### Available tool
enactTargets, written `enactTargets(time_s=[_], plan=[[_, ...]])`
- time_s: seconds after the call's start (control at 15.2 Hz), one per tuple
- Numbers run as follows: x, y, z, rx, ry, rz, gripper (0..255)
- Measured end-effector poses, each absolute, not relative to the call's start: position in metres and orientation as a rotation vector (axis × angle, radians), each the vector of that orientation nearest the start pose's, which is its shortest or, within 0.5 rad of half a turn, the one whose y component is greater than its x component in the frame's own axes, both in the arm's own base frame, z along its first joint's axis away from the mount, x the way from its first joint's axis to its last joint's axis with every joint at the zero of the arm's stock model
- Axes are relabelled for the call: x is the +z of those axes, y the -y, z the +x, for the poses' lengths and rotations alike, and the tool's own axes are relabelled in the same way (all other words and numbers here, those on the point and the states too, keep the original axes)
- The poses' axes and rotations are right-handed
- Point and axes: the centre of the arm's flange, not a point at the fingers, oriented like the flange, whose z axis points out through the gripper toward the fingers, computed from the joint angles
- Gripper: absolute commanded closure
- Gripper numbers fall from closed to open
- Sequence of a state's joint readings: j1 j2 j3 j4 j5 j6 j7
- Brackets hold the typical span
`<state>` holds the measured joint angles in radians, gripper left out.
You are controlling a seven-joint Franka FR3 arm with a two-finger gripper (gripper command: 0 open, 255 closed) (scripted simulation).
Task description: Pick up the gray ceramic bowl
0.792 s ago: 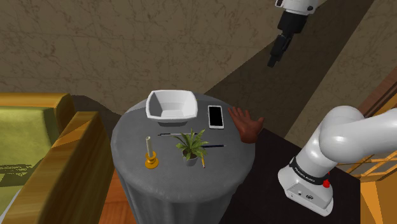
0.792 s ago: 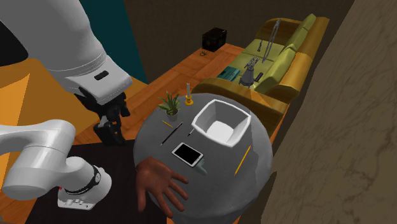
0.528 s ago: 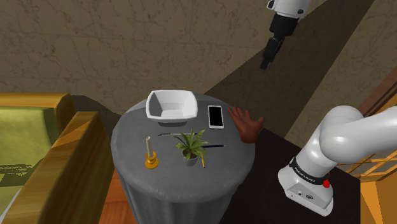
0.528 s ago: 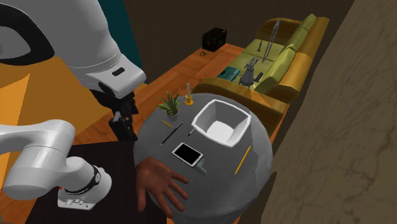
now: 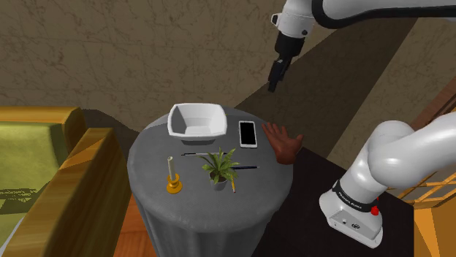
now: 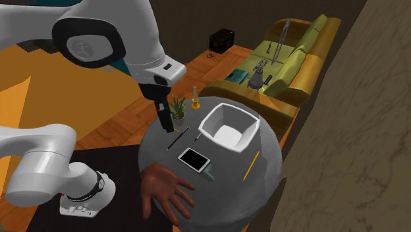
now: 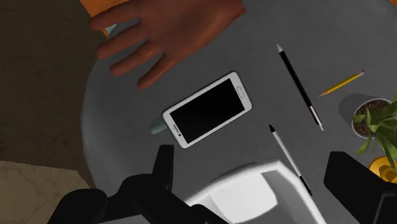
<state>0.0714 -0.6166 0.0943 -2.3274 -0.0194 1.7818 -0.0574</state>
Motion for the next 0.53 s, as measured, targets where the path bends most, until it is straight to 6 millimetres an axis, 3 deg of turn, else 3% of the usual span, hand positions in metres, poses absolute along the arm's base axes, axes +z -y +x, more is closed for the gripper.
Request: enactTargets(time_s=[0.53], plan=[[0.512, -0.142, 0.427, -0.171, 0.52, -3.235, 0]])
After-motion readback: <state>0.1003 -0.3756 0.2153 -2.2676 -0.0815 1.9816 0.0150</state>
